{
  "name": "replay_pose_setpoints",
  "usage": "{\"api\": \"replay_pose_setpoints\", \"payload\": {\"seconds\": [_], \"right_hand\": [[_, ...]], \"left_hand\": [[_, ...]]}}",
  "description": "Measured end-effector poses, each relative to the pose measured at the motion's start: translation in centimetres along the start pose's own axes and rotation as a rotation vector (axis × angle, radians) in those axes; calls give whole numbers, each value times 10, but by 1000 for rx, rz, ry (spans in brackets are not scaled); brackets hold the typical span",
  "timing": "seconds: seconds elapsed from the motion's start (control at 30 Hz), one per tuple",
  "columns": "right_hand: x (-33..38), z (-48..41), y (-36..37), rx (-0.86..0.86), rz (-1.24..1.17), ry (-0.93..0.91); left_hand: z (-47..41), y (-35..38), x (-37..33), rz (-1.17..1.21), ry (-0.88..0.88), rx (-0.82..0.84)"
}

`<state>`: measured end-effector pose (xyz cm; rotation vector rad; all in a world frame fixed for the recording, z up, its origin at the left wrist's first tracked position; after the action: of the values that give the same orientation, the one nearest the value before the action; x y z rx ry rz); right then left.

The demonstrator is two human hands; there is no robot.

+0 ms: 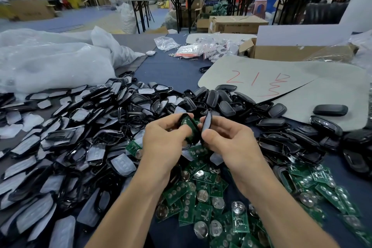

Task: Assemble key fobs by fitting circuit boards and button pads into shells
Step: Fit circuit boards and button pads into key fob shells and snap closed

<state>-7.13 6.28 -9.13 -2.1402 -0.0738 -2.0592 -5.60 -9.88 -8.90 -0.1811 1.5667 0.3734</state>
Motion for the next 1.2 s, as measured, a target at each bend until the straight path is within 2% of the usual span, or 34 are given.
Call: {"api": "replay_pose_setpoints", "payload": {"seconds": [0.13, 0.33, 0.43, 0.57, 0.67, 0.77, 0.87, 1.07, 1.2], "right_hand": [[0, 0, 3, 13, 110, -55], [1, 1, 1, 21, 340, -120], [-1, 1, 0, 9, 369, -122], [2, 1, -2, -26, 413, -169], [6, 2, -3, -54, 449, -201], [9, 1, -8, -89, 456, -226], [13, 1, -12, -95, 475, -239], [5, 0, -16, -52, 578, -187], [14, 1, -15, -21, 605, -227]], "left_hand": [[0, -7, 0, -61, 10, -58], [-1, -6, -2, -89, 6, -47], [-2, -8, 0, -119, 3, -51], [2, -4, -8, -232, 84, -52], [0, -1, 0, -209, 60, 17], [-1, 5, 7, -28, -34, 132], [2, 11, 6, 51, -58, 254], [0, 13, 8, -70, -27, 318], [0, 10, 4, -140, 33, 277]]}}
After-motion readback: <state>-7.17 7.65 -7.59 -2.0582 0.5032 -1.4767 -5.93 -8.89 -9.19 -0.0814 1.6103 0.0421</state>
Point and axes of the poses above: each hand's wrist, its own z-axis away from the middle knuckle, its own y-axis out of the palm, x = y × z, the point moved 8 cm from there along -z, towards the middle knuckle, and after that the axes turned 10 degrees about z, right-handed, at the moved point
